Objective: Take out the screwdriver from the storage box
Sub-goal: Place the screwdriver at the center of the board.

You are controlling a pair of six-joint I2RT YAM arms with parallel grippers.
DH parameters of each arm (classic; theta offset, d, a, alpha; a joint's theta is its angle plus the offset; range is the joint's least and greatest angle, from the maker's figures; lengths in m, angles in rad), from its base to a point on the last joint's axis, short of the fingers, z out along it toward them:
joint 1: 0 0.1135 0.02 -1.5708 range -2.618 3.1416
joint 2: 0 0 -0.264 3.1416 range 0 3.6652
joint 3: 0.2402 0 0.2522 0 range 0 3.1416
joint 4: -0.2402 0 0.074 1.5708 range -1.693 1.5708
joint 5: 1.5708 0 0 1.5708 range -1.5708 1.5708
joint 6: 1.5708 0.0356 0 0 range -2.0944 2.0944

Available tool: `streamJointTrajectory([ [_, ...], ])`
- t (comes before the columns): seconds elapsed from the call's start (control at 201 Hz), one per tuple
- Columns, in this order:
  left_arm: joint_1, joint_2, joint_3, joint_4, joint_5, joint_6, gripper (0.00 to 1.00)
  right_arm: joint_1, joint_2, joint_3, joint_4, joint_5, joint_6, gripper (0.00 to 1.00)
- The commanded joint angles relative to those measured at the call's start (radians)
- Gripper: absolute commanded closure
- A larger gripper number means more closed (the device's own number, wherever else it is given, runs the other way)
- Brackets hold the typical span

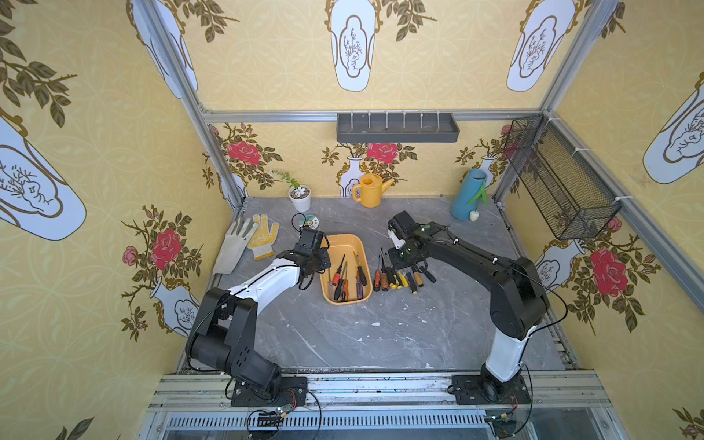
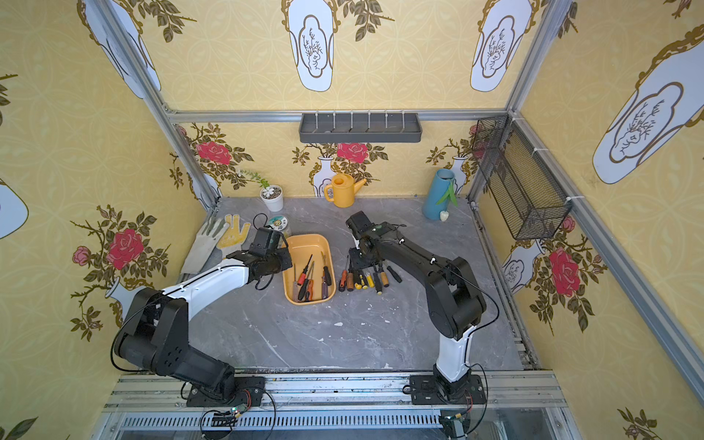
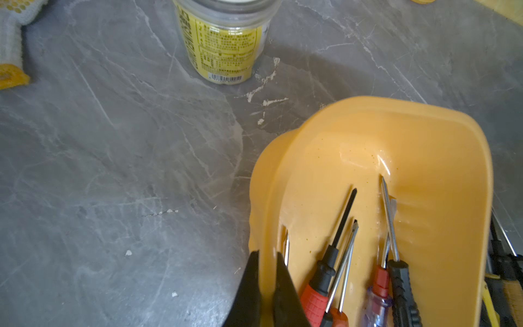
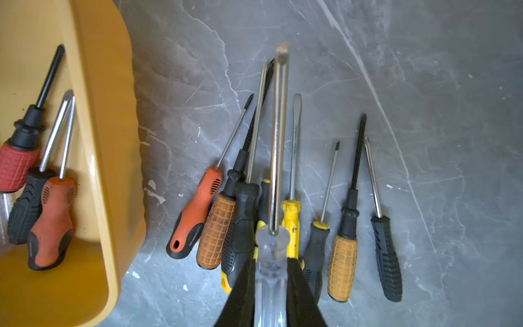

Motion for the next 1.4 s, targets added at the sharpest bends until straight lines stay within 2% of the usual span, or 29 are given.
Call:
streamJointTrajectory([
  [0.0,0.001,-0.002,0.002,0.030,0.001,0.001,1.00,0.017,0.004,0.003,0.005,-0.017,0.012,1.00],
  [0.314,0.001,-0.018,0.011,0.000,-0.029,0.026,1.00,0.051,0.076,0.038,0.009,-0.063,0.080,1.00],
  [0.672,0.001,-0.011,0.011,0.005,-0.026,0.025,1.00,0.030,0.094,0.035,-0.085,0.081,0.051,1.00],
  [0.816,0.001,-0.013,0.012,0.004,-0.028,0.026,1.00,0.007,0.097,0.009,-0.080,0.092,0.040,1.00],
  [1.399,0.001,-0.008,0.008,0.000,-0.029,0.019,1.00,-0.029,0.125,-0.055,-0.028,0.027,0.040,1.00],
])
